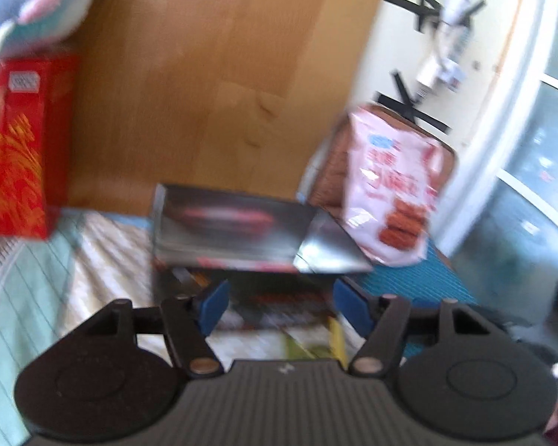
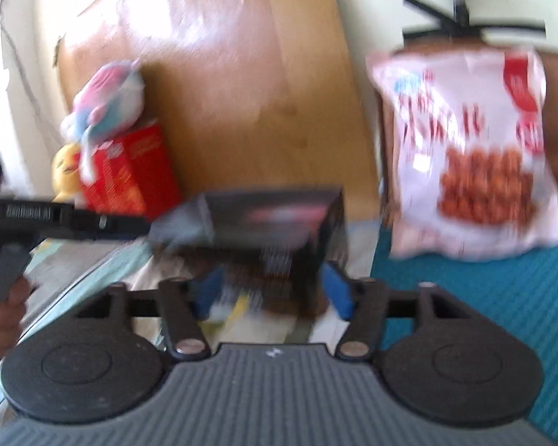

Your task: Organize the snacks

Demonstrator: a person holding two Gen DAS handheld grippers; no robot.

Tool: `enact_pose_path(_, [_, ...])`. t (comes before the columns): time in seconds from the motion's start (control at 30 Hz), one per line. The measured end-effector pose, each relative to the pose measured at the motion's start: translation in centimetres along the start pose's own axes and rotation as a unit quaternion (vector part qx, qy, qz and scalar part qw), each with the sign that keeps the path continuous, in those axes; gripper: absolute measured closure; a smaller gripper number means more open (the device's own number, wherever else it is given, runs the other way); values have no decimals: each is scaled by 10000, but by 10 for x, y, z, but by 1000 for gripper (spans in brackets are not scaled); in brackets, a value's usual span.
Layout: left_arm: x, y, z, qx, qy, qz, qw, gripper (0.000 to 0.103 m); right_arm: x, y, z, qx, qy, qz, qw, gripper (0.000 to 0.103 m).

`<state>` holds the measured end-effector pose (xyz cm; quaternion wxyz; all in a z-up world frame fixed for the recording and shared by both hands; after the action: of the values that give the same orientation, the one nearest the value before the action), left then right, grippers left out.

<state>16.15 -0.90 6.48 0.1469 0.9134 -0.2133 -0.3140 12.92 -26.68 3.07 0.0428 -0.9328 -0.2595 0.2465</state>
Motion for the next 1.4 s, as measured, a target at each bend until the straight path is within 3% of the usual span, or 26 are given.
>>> enact_pose_path(0.13, [12,21,18,-31,-410,444,9982,38,-1,-14,30,-322,-486,24,9983,12])
enact_pose_path(0.2, [21,37,27,181,-545,489,9972,38,2,-24,41,-515,-655,18,9965,12])
enact_pose_path(0.27, [31,51,39,431,-731,509,9951,42,5,-37,49,-794,-711,136,9942,38])
enact_pose_path(0.33, [37,57,53,589,-894,436,9933,46,-1,-49,51,-1055,-628,248,9921,44])
enact_pose_path(0.43, [21,56,65,621,-765,430,9942,48,-14,-58,54,-1101,-521,198,9924,49])
enact_pose_path(0.57, [-21,43,81,108,-782,1006,9918,48,-31,-71,65,-1163,-567,-92,9916,49])
enact_pose_path(0.67, [-54,39,97,33,-627,1188,9909,48,-41,-82,69,-1218,-536,-500,9899,50])
enact_pose_path(0.77, [-71,35,111,29,-556,985,9936,46,-43,-94,70,-1342,-452,-775,9869,50])
enact_pose_path(0.87, [-81,25,112,-61,-448,720,9964,41,-39,-98,73,-1316,-501,-665,9878,46])
enact_pose_path(1.0, [-90,10,101,-346,-269,646,9969,29,-41,-91,76,-1043,-522,-489,9920,36])
enact_pose_path(1.23, [-61,16,99,-138,-632,412,9971,31,-37,-94,88,-1013,-813,-430,9906,32])
enact_pose_path(1.3, [-47,20,104,-14,-857,381,9956,50,-34,-99,90,-1126,-783,-417,9897,46])
enact_pose_path(1.33, [-41,22,107,12,-948,374,9948,50,-33,-102,88,-1218,-761,-344,9890,57])
enact_pose_path(1.4, [-43,27,106,132,-854,316,9958,50,-33,-104,81,-1192,-733,-286,9898,61])
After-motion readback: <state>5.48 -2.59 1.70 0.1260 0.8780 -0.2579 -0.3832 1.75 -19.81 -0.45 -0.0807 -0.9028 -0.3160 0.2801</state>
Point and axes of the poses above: each gripper's, at about its wrist camera, not at the fingertips, and x roughly the way its jaws point, y to its right, z to its underside, the point moved 2 cm from there along x, roughly the way its jaws point, and after that the axes turned 3 degrees about -x, right-handed, at the moved point
